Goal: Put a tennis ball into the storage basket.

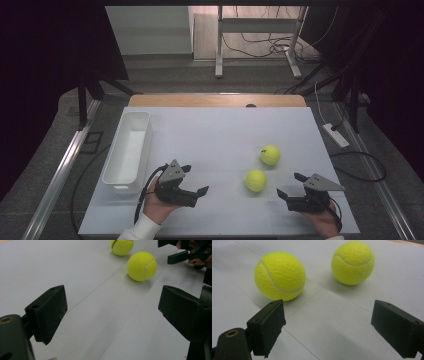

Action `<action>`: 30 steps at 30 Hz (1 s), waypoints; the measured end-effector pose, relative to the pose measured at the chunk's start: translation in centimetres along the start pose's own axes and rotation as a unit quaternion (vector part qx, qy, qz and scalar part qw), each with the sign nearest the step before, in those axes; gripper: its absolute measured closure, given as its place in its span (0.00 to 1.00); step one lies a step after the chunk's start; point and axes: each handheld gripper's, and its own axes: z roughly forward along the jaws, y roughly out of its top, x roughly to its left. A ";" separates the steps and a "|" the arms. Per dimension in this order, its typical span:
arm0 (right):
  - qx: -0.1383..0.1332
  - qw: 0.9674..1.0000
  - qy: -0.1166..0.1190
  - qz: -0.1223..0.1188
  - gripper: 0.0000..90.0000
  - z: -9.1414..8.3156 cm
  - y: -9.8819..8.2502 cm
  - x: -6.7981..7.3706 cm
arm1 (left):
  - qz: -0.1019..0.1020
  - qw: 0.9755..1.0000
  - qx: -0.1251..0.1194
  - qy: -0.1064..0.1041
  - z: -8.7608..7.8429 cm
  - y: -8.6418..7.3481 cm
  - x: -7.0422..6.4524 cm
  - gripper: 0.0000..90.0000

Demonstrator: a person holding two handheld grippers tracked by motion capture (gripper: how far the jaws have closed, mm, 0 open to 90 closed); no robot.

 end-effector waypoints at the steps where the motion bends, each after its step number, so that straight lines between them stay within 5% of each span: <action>1: -0.001 1.000 0.000 0.001 0.13 0.0 0.0 0.0 | 0.000 1.000 -0.001 -0.002 0.1 0.1 0.0 0.10; 30: -0.006 1.000 0.001 0.000 0.13 -0.1 0.0 0.1 | 0.010 1.000 0.007 -0.027 2.7 1.6 -0.8 0.10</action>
